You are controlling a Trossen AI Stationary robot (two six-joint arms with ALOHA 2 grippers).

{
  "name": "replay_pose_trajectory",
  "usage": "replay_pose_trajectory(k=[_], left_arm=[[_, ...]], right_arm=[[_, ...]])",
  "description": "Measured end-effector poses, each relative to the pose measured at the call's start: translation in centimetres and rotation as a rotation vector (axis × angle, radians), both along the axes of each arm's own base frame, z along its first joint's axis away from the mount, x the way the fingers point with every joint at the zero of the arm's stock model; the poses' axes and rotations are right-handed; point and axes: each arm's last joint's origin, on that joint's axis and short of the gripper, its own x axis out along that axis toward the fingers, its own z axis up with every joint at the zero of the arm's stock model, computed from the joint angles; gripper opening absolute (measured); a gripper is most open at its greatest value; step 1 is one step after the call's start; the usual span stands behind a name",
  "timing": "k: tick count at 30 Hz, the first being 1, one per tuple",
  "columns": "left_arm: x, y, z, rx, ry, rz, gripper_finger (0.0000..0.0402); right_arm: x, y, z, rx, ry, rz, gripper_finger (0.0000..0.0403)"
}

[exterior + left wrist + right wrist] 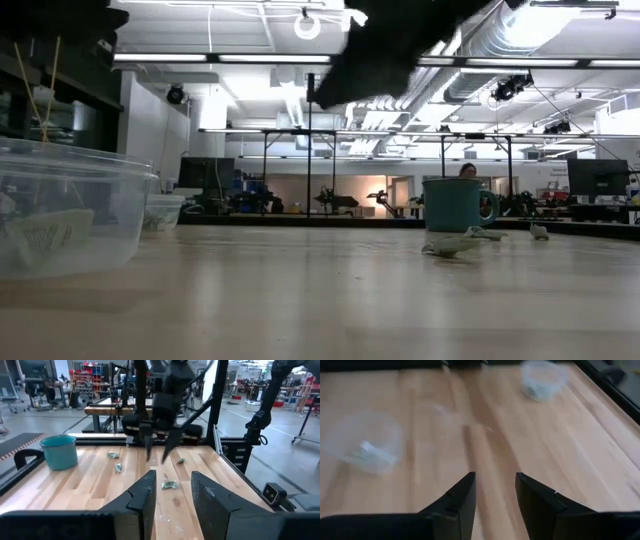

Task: Pick and place Stevia / Truvia into bins
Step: Put the stevia packet into the bottom transparent container

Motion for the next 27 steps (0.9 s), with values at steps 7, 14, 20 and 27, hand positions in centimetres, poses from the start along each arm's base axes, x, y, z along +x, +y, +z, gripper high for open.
replay_pose_trajectory(k=[7, 14, 20, 27], left_arm=[[-0.1, 0.0, -0.2, 0.025, 0.018, -0.001, 0.0156], [-0.1, 0.1, -0.4, 0.034, 0.034, 0.007, 0.0156], [-0.1, 0.1, -0.4, 0.045, 0.033, 0.007, 0.0156], [-0.1, 0.1, -0.4, 0.045, 0.033, 0.007, 0.0156]], right_arm=[[-3.6, -2.5, 0.2, 0.049, 0.090, -0.114, 0.0130], [-6.2, -5.8, -1.6, 0.059, 0.439, -0.213, 0.0178], [-8.0, -8.4, -2.5, 0.125, 0.657, -0.268, 0.0237], [-9.4, -10.2, -4.5, 0.179, 0.760, -0.178, 0.0237]])
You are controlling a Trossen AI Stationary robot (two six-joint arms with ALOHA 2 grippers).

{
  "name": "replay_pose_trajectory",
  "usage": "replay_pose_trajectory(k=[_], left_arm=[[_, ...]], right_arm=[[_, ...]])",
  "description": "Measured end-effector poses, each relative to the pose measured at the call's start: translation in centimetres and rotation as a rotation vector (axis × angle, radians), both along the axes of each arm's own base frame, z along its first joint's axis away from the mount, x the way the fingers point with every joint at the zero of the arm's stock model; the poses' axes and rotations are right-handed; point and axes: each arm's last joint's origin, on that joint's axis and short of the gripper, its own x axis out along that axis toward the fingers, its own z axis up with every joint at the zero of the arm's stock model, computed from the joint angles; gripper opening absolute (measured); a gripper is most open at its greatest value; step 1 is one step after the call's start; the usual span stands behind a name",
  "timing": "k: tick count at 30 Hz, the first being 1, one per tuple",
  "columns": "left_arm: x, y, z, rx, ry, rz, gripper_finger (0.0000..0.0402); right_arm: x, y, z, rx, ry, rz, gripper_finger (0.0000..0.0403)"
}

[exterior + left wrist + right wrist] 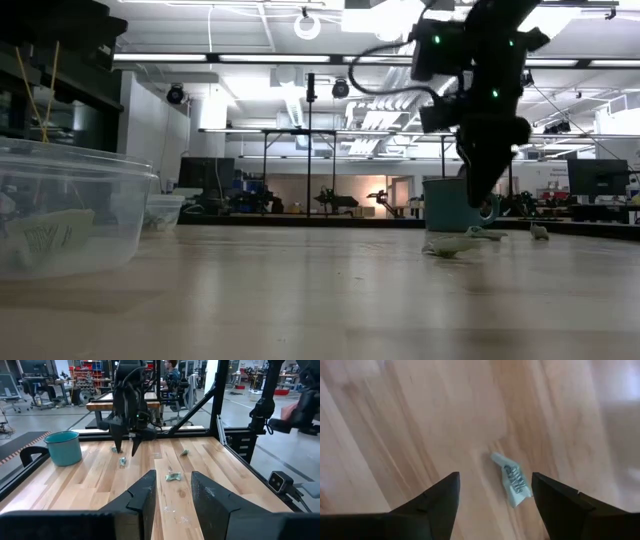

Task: Pick and place Stevia / Truvia into bins
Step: Put the stevia packet into the bottom transparent container

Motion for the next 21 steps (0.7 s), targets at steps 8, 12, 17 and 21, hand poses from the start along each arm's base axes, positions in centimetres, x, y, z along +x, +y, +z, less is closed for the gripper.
replay_pose_trajectory(k=[8, 12, 17, 21], left_arm=[[0.0, 0.0, 0.0, 0.000, 0.002, 0.000, 0.0156], [0.0, 0.0, 0.0, 0.000, 0.002, 0.000, 0.0156], [0.0, 0.0, 0.0, 0.001, 0.003, 0.000, 0.0156], [0.0, 0.0, 0.0, 0.001, 0.003, 0.000, 0.0156]], right_arm=[[-1.1, -1.7, -2.2, -0.015, 0.000, 0.021, 0.0206], [-1.8, -2.2, -3.3, 0.023, -0.008, 0.032, 0.0196], [-2.4, -2.3, -3.9, 0.041, 0.014, 0.023, 0.0184], [-2.2, -2.2, -3.8, 0.046, -0.006, 0.022, 0.0144]])
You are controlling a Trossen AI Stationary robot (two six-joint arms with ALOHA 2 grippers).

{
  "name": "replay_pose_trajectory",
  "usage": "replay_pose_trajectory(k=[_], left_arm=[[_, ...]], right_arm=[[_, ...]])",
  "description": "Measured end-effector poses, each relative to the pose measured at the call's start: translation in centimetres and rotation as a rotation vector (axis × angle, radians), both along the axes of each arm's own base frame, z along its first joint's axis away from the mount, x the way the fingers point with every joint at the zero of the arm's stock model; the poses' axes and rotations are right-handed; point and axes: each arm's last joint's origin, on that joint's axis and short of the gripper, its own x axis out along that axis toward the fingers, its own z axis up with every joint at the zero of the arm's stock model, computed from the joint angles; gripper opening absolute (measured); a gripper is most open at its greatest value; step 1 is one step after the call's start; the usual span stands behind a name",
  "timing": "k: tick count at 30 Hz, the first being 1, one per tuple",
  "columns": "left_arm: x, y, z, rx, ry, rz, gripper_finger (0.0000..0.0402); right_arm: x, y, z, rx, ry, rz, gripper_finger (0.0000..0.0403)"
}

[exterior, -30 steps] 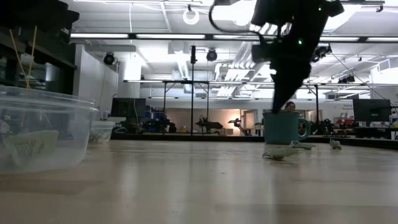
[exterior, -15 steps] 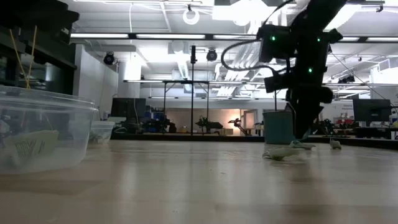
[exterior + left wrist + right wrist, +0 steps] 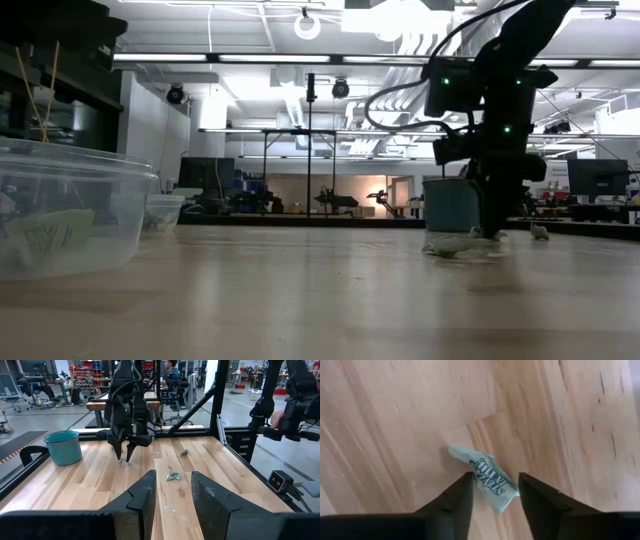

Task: Pick and place Stevia / Truvia into bins
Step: Put the stevia packet into the bottom transparent container

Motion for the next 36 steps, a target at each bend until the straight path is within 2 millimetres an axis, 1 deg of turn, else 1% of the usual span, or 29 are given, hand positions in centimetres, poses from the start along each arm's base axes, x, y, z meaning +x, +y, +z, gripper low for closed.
replay_pose_trajectory(k=[8, 10, 12, 15, 18, 20, 22, 24, 27, 29, 32, 36], left_arm=[[0.0, 0.0, 0.0, 0.000, 0.000, 0.002, 0.0156], [0.0, 0.0, 0.0, 0.000, 0.000, 0.005, 0.0156], [0.0, 0.0, 0.0, 0.000, 0.000, 0.007, 0.0156], [0.0, 0.0, 0.0, 0.000, 0.000, 0.008, 0.0156], [0.0, 0.0, 0.0, 0.000, 0.000, 0.008, 0.0156], [0.0, 0.0, 0.0, -0.004, 0.000, 0.009, 0.0156], [0.0, 0.0, 0.0, -0.008, 0.001, 0.011, 0.0156], [0.0, 0.1, 0.0, -0.007, 0.001, 0.027, 0.0156], [0.0, 0.1, 0.0, -0.008, 0.001, 0.045, 0.0156], [0.0, 0.2, 0.0, -0.007, 0.001, 0.055, 0.0156], [0.0, 0.2, 0.0, -0.017, 0.003, 0.056, 0.0156], [0.0, 0.2, 0.0, -0.021, 0.005, 0.062, 0.0156]], right_arm=[[0.2, 0.1, 0.0, 0.026, -0.025, 0.004, 0.0015], [0.5, 0.2, 0.1, 0.054, -0.059, -0.007, 0.0008], [1.2, 0.5, 0.3, 0.077, -0.135, -0.009, 0.0014], [3.0, 1.5, 1.0, 0.130, -0.329, 0.027, 0.0005], [5.1, 3.5, 2.5, 0.161, -0.569, 0.075, 0.0005], [6.1, 5.0, 3.5, 0.167, -0.711, 0.094, 0.0005], [6.8, 6.9, 4.4, 0.140, -0.824, 0.138, 0.0002], [7.5, 8.9, 5.0, 0.101, -0.894, 0.175, 0.0003], [9.4, 11.7, 5.5, 0.054, -0.926, 0.250, 0.0002], [11.1, 13.3, 5.6, 0.048, -0.931, 0.294, 0.0002], [13.9, 14.8, 5.7, 0.056, -0.948, 0.339, 0.0001], [17.7, 16.2, 6.2, 0.091, -0.967, 0.412, 0.0001]])
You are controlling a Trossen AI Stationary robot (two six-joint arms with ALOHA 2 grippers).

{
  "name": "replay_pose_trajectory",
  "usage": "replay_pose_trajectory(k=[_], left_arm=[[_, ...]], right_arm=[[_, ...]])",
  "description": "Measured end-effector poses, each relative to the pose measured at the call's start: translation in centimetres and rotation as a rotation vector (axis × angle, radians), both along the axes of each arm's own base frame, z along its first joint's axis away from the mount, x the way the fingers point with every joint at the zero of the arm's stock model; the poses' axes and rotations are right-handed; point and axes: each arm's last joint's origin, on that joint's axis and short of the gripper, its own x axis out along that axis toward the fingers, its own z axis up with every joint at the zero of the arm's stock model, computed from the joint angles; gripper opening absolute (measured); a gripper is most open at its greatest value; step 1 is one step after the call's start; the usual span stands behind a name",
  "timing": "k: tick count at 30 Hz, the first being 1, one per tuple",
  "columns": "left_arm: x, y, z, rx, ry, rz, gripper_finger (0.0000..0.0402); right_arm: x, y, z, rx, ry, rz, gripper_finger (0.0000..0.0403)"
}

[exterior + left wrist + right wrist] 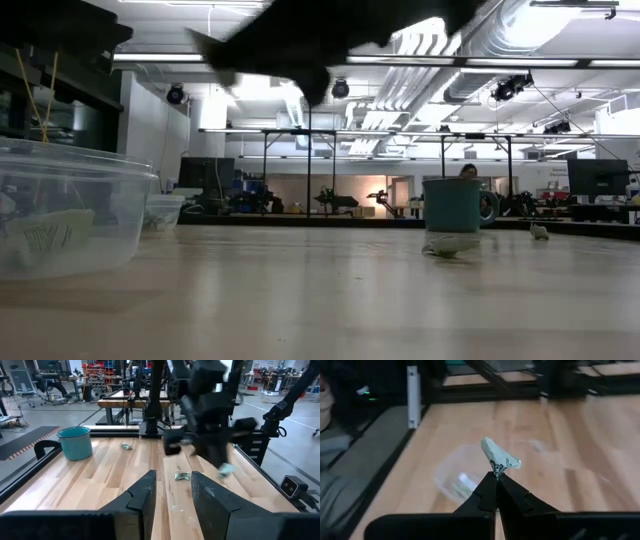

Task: Pick and place Stevia / Truvia into bins
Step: Put the stevia packet into the bottom transparent container

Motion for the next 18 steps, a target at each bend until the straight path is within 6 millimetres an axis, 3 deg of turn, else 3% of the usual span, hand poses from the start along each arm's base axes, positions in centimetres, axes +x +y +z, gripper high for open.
replay_pose_trajectory(k=[7, 18], left_arm=[[0.0, 0.0, 0.0, 0.000, 0.001, 0.001, 0.0156], [0.0, 0.0, -0.1, 0.000, 0.011, 0.003, 0.0156]], right_arm=[[4.6, 1.6, -0.2, -0.040, 0.071, 0.127, 0.0001], [7.5, 2.6, -2.0, -0.035, 0.082, 0.199, 0.0012]])
